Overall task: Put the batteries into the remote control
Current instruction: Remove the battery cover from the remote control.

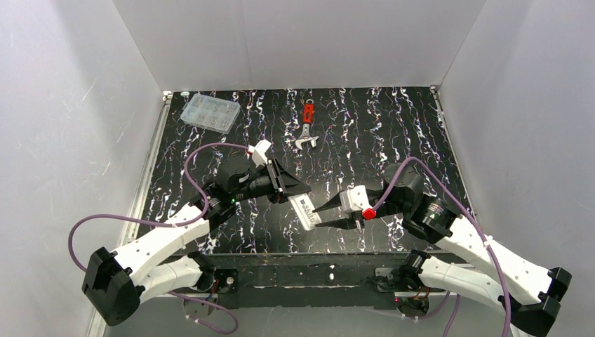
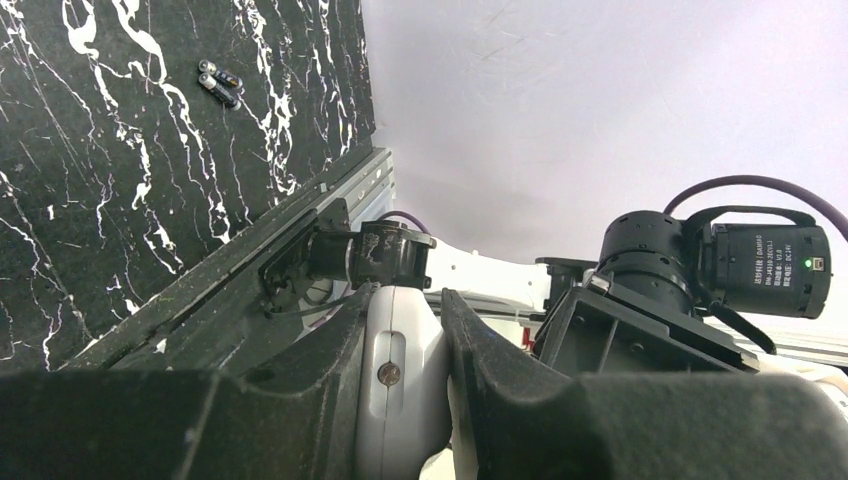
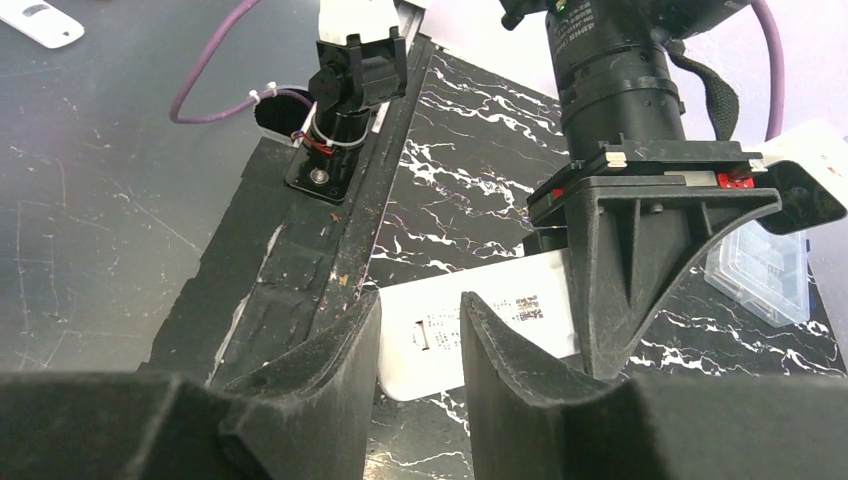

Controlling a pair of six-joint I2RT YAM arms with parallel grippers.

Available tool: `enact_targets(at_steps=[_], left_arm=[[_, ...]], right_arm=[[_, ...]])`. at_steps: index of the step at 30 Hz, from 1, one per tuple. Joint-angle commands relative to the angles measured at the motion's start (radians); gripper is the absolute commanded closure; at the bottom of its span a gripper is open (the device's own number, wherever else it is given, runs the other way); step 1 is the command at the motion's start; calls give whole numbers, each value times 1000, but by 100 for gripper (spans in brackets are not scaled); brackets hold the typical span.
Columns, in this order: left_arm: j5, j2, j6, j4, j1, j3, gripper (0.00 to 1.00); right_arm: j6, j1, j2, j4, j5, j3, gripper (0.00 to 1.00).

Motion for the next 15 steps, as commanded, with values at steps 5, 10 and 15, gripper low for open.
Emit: enact_targets(at_steps=[5,10,15], left_arm=[[56,-34,-10,40,5,40,100],[64,-41,-7,34,5,45,100],[71,-45,-7,34,6,49,100]], right_arm=[[-21,7,1,6,-11,35,58],[-65,8,16,-20,3,43,58],[-101,7,41,-49,4,65,58]])
